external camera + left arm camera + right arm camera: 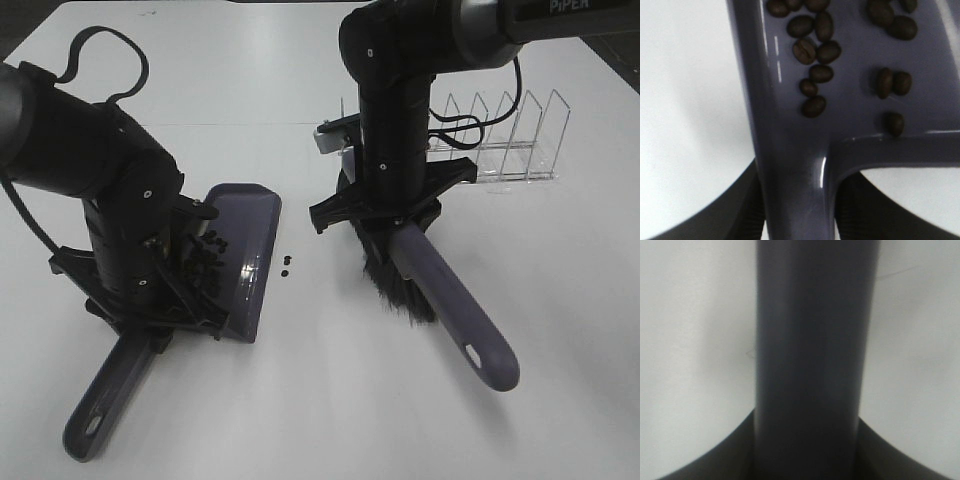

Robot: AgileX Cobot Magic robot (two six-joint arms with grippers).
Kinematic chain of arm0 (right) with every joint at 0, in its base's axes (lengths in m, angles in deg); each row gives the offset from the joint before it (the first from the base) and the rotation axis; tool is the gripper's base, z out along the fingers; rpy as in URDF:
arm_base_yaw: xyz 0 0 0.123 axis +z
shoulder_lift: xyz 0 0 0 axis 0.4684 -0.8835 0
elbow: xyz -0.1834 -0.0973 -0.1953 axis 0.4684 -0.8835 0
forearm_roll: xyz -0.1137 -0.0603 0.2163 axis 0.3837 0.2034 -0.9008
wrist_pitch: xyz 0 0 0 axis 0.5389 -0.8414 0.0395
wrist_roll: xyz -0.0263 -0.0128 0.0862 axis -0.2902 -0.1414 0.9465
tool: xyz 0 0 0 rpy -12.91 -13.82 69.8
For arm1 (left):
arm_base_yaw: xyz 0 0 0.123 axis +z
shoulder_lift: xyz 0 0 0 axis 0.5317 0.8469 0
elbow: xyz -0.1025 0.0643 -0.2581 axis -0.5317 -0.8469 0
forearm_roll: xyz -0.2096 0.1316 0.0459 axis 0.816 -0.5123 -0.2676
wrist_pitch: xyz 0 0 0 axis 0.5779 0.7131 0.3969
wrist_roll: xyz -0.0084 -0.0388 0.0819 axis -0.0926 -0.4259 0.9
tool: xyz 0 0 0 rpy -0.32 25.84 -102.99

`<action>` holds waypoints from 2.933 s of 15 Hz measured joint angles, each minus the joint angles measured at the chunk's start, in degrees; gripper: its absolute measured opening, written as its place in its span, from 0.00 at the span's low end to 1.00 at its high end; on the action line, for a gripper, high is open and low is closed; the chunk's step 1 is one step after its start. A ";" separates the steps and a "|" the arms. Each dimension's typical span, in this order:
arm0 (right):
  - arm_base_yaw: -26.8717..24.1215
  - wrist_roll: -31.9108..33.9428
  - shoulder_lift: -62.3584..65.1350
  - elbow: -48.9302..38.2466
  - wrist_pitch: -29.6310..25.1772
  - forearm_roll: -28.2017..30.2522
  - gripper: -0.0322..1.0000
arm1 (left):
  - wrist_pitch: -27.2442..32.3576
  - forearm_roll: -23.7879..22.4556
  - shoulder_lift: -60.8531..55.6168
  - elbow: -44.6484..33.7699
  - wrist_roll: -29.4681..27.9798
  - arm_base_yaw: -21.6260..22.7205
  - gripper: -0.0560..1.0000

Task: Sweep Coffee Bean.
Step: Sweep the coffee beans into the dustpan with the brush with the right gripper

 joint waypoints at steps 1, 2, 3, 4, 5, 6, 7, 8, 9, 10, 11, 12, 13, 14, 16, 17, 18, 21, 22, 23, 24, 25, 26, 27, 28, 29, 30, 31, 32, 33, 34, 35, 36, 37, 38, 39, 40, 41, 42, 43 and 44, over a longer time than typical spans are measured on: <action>0.00 -0.11 -1.78 2.12 0.40 -3.90 0.32 | -0.06 0.00 0.00 0.00 0.23 0.00 0.39; 0.00 -0.29 -2.98 3.38 0.46 -6.30 0.32 | -0.06 0.00 0.00 0.00 0.46 0.00 0.39; 0.00 -0.63 -4.30 4.81 0.29 -8.94 0.32 | -0.06 0.00 0.00 0.00 0.92 0.00 0.39; 0.00 -0.74 -5.73 6.19 0.17 -11.92 0.32 | -0.17 0.00 0.00 0.00 1.03 0.00 0.39; 0.00 -0.80 -6.93 7.05 0.17 -14.32 0.32 | -0.23 0.00 0.00 0.00 1.09 0.00 0.39; 0.00 -1.20 -7.91 7.56 0.40 -17.07 0.32 | -0.29 0.00 0.00 0.00 1.09 0.00 0.39; 0.00 -2.12 -8.37 7.79 0.80 -20.05 0.32 | -0.29 -0.06 0.00 0.00 1.09 0.00 0.39; 0.00 -3.61 -8.65 7.85 1.89 -23.95 0.32 | -0.46 -0.11 0.00 0.00 1.26 0.00 0.39; 0.00 -5.73 -8.88 7.85 3.61 -29.28 0.32 | -0.52 -0.11 0.00 0.00 1.43 0.00 0.39; 0.00 -7.85 -8.94 7.85 5.61 -34.72 0.32 | -0.52 -0.11 0.00 0.00 1.49 0.00 0.39; 0.00 -9.63 -8.94 7.85 7.45 -38.85 0.32 | -0.52 -0.11 0.00 0.00 1.49 0.00 0.39; 0.00 -11.23 -8.94 7.85 8.71 -42.00 0.32 | -0.52 -0.11 0.00 0.00 1.49 0.00 0.39; 0.00 -12.55 -9.00 8.08 9.05 -44.00 0.32 | -0.52 -0.11 0.00 0.00 1.49 0.00 0.39; 0.00 -13.12 -9.22 9.11 8.54 -44.35 0.32 | -0.52 -0.11 0.00 0.00 1.49 0.00 0.39; 0.00 -13.75 -9.74 13.06 6.65 -44.29 0.32 | -0.57 -0.11 0.00 0.00 1.49 0.00 0.39; 0.00 -13.81 -9.80 14.09 6.07 -44.18 0.32 | -0.63 -0.11 0.00 0.00 1.49 0.00 0.39; 0.00 -13.92 -9.91 16.67 4.64 -42.97 0.32 | -0.63 -0.11 0.00 0.00 1.55 0.00 0.39; 0.00 -12.83 -9.97 25.15 -2.12 -35.64 0.32 | -0.80 -0.17 0.00 0.00 1.72 0.00 0.39; 0.00 -12.43 -9.97 25.78 -3.09 -34.03 0.32 | -0.80 -0.17 0.00 0.00 1.72 0.00 0.39; 0.00 -11.75 -9.97 26.99 -4.24 -31.00 0.32 | -0.80 -0.17 0.00 0.00 1.72 0.00 0.39; 0.00 -10.77 -9.97 28.13 -4.64 -27.90 0.32 | -0.80 -0.17 0.11 0.00 1.72 0.00 0.39; 0.00 -10.20 -9.97 29.16 -4.81 -24.81 0.32 | -0.80 -0.17 0.11 0.00 1.72 0.00 0.39; 0.00 -9.51 -9.97 29.79 -4.76 -22.00 0.32 | -0.80 -0.17 0.17 0.00 1.72 0.00 0.39; 0.00 -9.34 -9.97 30.02 -4.76 -19.88 0.32 | -0.80 -0.17 0.23 0.06 1.72 0.00 0.39; 0.00 -9.11 -9.97 30.02 -4.76 -18.74 0.32 | -0.80 -0.17 0.23 0.06 1.78 0.00 0.39; 0.00 -9.11 -9.97 30.02 -4.81 -18.05 0.32 | -0.80 -0.23 0.23 0.06 1.89 0.00 0.39; 0.00 -9.11 -9.80 30.02 -4.87 -17.25 0.32 | -0.80 -0.23 0.23 0.06 1.89 0.00 0.39; 0.00 -9.11 -9.40 30.02 -4.87 -16.16 0.32 | -0.80 -0.23 0.23 0.06 1.89 0.00 0.39; 0.00 -9.11 -9.00 30.02 -4.87 -14.27 0.32 | -0.80 -0.23 0.23 0.06 1.89 0.00 0.39; 0.00 -9.11 -8.82 30.02 -4.87 -11.63 0.32 | -0.80 -0.23 0.23 0.06 1.89 0.00 0.39; 0.00 -8.94 -8.77 29.68 -4.81 -8.19 0.32 | -0.80 -0.23 0.23 0.06 1.89 0.00 0.39; 0.00 -8.31 -8.65 28.42 -4.81 -5.16 0.32 | -0.80 -0.29 0.23 0.06 1.66 0.00 0.39; 0.00 -8.02 -8.65 27.04 -4.87 -3.61 0.32 | -0.69 -0.29 0.23 0.06 0.74 0.00 0.39; 0.00 -7.85 -8.65 24.87 -4.93 -3.15 0.32 | -0.52 -0.34 0.23 0.06 -0.46 0.00 0.39; 0.00 -7.51 -8.65 23.43 -5.04 -3.15 0.32 | -0.23 -0.69 0.29 0.06 -1.66 0.00 0.39; 0.00 -7.22 -8.82 22.80 -5.10 -3.15 0.32 | 0.17 -0.97 0.34 0.11 -2.12 0.00 0.39; 0.00 -6.59 -8.88 22.52 -5.10 -3.09 0.32 | 1.03 -2.01 0.40 0.11 -2.69 0.00 0.39; 0.00 -6.47 -8.88 22.52 -5.16 -3.09 0.32 | 2.12 -3.15 0.46 0.11 -3.50 0.00 0.39; 0.00 -6.47 -8.88 22.52 -5.16 -3.15 0.32 | 2.98 -3.95 0.57 0.11 -3.95 0.00 0.39; 0.00 -6.47 -8.88 22.52 -5.16 -3.32 0.32 | 3.61 -4.53 0.57 0.11 -4.13 0.00 0.39; 0.00 -6.42 -9.00 22.52 -5.16 -3.67 0.32 | 3.72 -4.81 0.63 0.11 -4.13 0.00 0.39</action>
